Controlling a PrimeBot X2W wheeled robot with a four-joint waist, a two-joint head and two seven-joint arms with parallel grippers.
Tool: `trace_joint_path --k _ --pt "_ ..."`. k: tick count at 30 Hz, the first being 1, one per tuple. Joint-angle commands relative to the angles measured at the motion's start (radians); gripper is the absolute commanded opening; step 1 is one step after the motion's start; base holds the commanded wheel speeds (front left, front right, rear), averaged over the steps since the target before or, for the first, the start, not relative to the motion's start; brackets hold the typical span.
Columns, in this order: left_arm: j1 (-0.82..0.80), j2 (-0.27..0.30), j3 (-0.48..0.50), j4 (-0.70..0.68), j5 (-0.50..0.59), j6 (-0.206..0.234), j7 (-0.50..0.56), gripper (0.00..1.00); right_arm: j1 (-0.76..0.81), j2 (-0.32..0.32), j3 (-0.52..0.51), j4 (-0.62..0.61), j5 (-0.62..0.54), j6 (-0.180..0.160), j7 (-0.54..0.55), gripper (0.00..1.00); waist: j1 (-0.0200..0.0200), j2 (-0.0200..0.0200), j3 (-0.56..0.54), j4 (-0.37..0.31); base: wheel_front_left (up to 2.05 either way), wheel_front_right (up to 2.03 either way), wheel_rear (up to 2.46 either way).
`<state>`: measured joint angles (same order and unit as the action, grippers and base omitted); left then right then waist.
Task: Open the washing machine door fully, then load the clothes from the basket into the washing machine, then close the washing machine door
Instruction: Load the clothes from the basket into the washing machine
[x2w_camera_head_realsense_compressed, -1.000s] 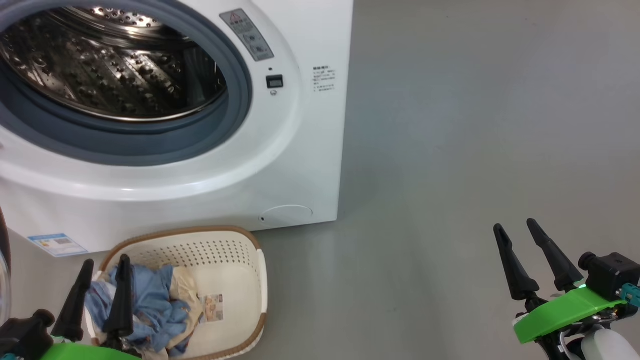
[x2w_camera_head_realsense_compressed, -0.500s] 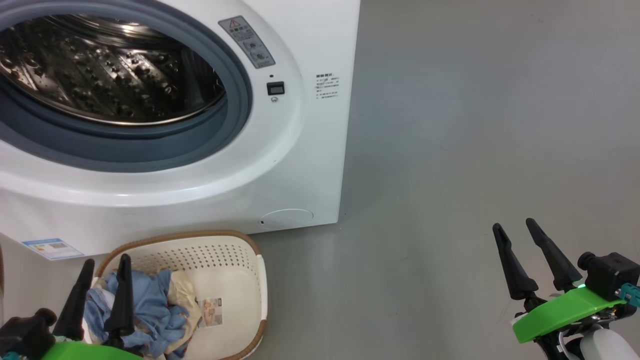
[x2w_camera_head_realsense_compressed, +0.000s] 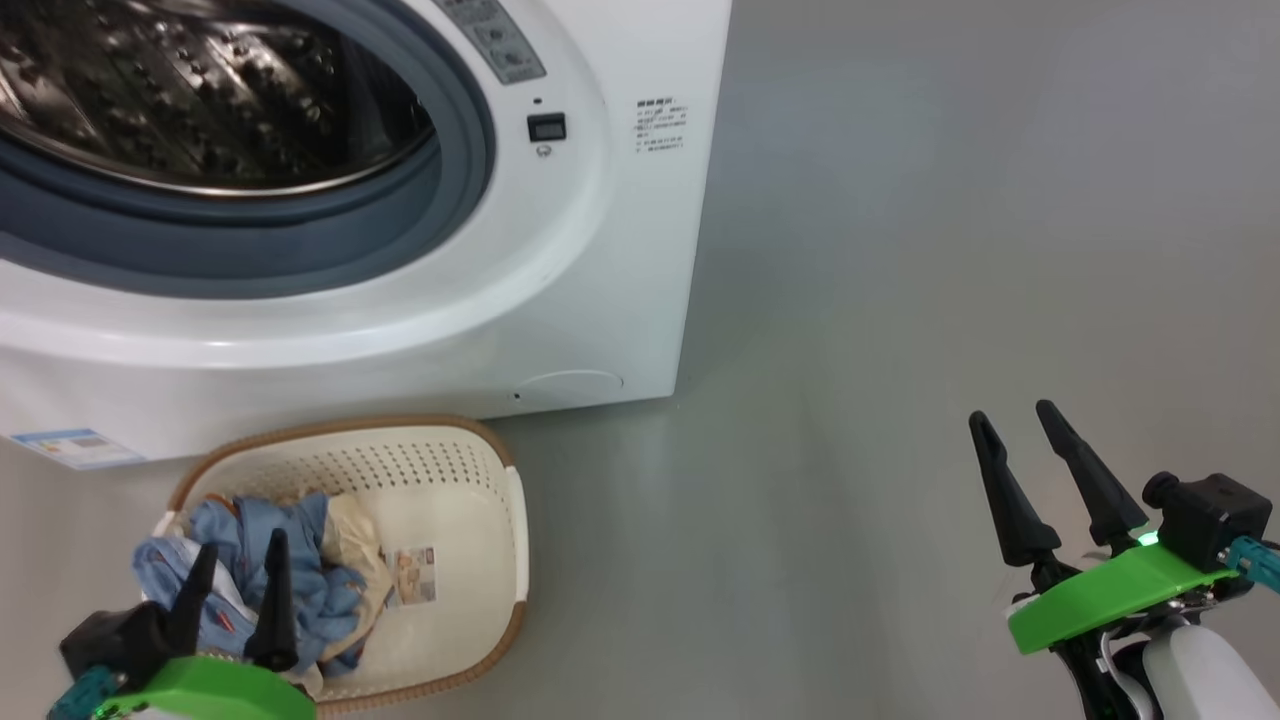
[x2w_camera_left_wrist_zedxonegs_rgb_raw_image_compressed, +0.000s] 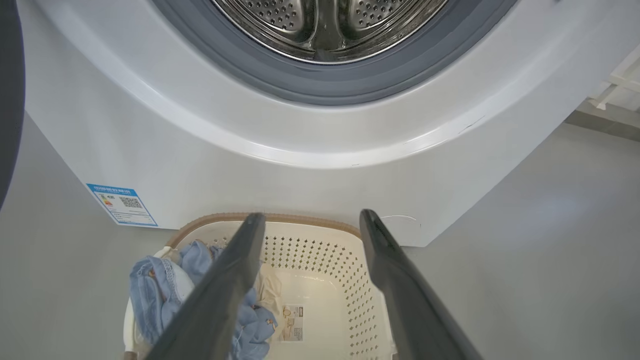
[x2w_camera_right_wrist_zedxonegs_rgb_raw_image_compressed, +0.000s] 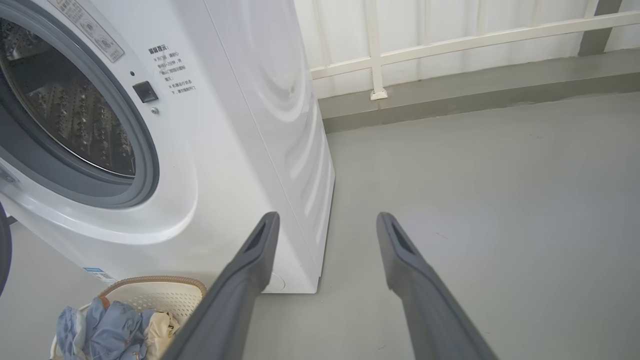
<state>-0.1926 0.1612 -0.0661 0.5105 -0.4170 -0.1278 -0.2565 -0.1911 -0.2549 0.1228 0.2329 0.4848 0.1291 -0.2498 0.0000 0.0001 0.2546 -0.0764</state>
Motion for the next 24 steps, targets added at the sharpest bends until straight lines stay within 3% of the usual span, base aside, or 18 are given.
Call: trace_joint_path --k 1,13,24 --pt "-0.044 0.019 0.039 0.019 0.020 -0.003 -0.005 1.00 -0.020 -0.006 0.026 -0.028 -0.011 0.002 -0.012 1.00 0.0000 -0.0001 0.044 0.003 0.00 0.00 0.00" --pt "-0.303 0.021 0.033 0.429 0.133 0.009 -0.005 1.00 -0.102 0.013 0.034 -0.043 -0.022 0.002 -0.012 1.00 0.0000 -0.0001 0.204 0.000 0.00 0.00 0.00" --pt "-0.468 0.043 0.007 0.659 0.177 0.054 -0.005 1.00 -0.152 0.023 0.044 -0.052 -0.030 0.002 -0.012 1.00 0.0000 -0.0001 0.295 -0.009 0.00 0.00 0.00"
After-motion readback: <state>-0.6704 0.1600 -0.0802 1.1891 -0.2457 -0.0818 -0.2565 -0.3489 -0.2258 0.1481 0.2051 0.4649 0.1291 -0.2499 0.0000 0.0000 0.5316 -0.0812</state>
